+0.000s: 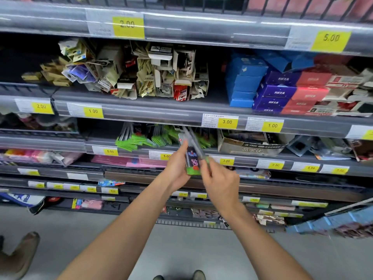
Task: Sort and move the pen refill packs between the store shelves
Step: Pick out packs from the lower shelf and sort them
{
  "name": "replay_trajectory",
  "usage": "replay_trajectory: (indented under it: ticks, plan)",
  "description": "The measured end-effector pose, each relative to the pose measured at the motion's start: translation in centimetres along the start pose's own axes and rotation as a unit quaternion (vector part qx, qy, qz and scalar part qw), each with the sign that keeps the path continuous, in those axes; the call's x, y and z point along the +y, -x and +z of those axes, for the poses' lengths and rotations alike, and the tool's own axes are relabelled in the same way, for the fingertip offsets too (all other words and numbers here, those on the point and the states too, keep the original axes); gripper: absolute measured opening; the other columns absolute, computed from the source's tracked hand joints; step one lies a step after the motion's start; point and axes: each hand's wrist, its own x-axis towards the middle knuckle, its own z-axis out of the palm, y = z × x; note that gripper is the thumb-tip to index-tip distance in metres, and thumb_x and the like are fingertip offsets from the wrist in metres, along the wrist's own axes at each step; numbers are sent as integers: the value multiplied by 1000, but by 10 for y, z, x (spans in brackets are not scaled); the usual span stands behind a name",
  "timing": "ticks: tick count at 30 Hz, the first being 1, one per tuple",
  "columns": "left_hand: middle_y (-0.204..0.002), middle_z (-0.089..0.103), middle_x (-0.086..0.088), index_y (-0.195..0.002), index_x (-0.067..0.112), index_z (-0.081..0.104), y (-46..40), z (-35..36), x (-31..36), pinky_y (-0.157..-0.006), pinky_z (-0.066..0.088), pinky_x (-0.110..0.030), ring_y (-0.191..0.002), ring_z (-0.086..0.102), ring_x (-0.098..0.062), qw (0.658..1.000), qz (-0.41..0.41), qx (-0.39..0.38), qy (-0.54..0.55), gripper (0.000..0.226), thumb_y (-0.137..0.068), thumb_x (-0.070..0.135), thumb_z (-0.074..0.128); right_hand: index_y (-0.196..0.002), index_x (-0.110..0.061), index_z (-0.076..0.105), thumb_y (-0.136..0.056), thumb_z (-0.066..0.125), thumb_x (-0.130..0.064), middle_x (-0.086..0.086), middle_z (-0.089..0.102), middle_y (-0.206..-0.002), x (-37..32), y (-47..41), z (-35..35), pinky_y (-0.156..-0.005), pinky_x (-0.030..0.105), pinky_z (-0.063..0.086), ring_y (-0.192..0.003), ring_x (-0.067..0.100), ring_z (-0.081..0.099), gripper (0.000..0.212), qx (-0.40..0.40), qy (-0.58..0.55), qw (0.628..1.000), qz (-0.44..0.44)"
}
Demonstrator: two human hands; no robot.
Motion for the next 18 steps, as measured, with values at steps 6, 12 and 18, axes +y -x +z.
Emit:
replay_trajectory:
  ticks: [6,12,18]
  plan:
    - [-107,76,-17,-113,11,61,1,-4,-1,-86,58,-41,-95,73,-29,1000,-5,13,9,52,-98,60,57,-105,-16,76,-98,62,-43,-2,69,-64,-10,5,-15,-42,36,50,-50,26,64,31,-154,23,986,-67]
    - [-82,70,-7,-117,7,61,8,-17,1,-69,59,-35,-74,70,-21,998,28,42,-36,24,-99,20,70,-112,-32,77,-97,47,-63,-8,64,-70,12,-6,-13,-55,33,48,-61,15,59,46,-251,-133,958,-38]
    - [-90,73,-13,-109,6,65,20,-35,11,-71,57,-35,-72,68,-23,997,32,68,-20,25,-101,30,68,-140,-19,61,-103,49,-47,-8,62,-65,51,-40,26,-71,34,53,-76,22,67,47,-277,-88,932,217]
